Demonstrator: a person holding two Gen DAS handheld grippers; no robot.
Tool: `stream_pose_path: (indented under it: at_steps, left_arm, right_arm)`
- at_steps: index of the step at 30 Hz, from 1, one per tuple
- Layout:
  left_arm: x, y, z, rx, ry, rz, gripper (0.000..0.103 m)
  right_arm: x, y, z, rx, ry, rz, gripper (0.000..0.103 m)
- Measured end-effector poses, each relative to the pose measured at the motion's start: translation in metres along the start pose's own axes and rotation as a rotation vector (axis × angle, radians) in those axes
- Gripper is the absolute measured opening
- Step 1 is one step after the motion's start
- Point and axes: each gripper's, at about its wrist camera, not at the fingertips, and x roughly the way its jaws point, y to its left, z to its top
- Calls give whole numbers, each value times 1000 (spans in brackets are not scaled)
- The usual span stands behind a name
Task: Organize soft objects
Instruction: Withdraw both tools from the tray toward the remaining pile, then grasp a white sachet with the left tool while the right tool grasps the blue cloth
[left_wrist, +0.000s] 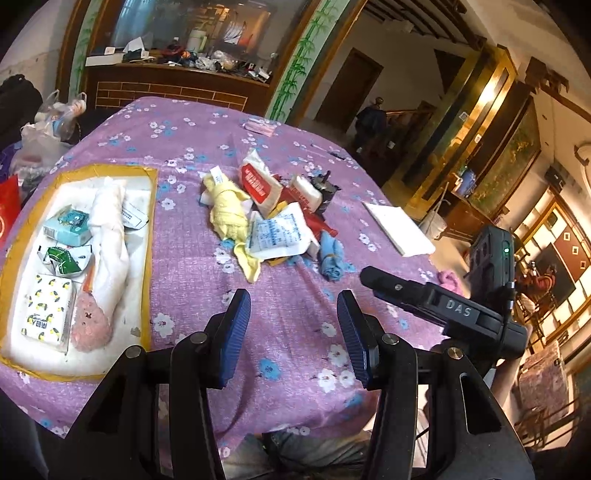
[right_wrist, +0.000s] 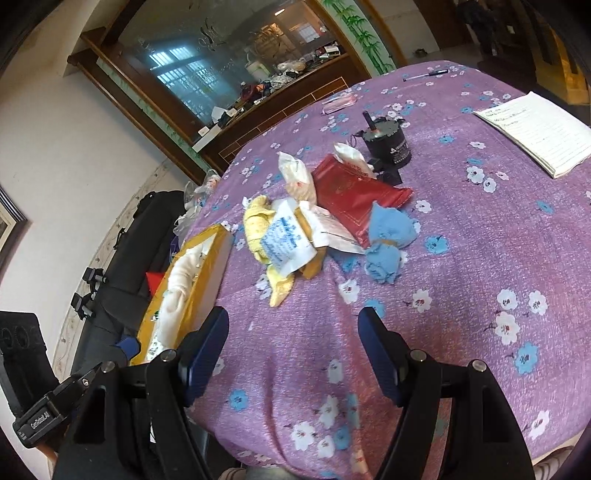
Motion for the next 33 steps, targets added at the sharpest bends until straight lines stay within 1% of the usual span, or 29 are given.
stream_pose_path:
  at_steps: [4, 6, 8, 11, 13, 19, 24, 27, 28, 29, 31, 33]
  left_arm:
    - [19, 6, 1, 4, 19, 12, 49]
    - [29, 5, 5, 23, 27, 17, 49]
    - [42, 3, 13, 61, 30, 42, 49]
    - [57, 4, 24, 83, 21, 69, 49]
    - [71, 5, 33, 99, 37, 64, 49]
    - [116, 5, 58, 157, 69, 90, 49]
    - [145, -3, 69, 210, 101, 73, 49]
    - [157, -13, 72, 268, 107, 64, 48]
    - [161, -15, 72, 286, 108, 62, 48]
    - [165, -18, 71, 306, 113, 62, 48]
    - [174, -22, 68, 336, 125, 84, 48]
    - [181, -22, 63, 348, 144, 94, 47]
  right_arm:
    - [9, -17, 5, 31, 14, -9, 73]
    - [14, -27, 9, 55, 17, -18, 73]
    - [19, -34, 14, 72, 21, -26, 73]
    - [29, -47, 25, 105, 28, -37, 73]
    - [35, -54, 33, 121, 26, -47, 73]
    - [61, -69, 53, 154, 38, -74, 72]
    - [76, -71, 55, 145, 48, -94, 72]
    - [75, -67, 51, 100, 24, -134, 65]
    - [75, -65, 49, 91, 18, -145, 61]
    - [74, -64, 48, 82, 14, -159, 54]
    - [75, -65, 47, 82, 25, -154, 44]
    - [75, -66, 46, 82, 25, -160, 37]
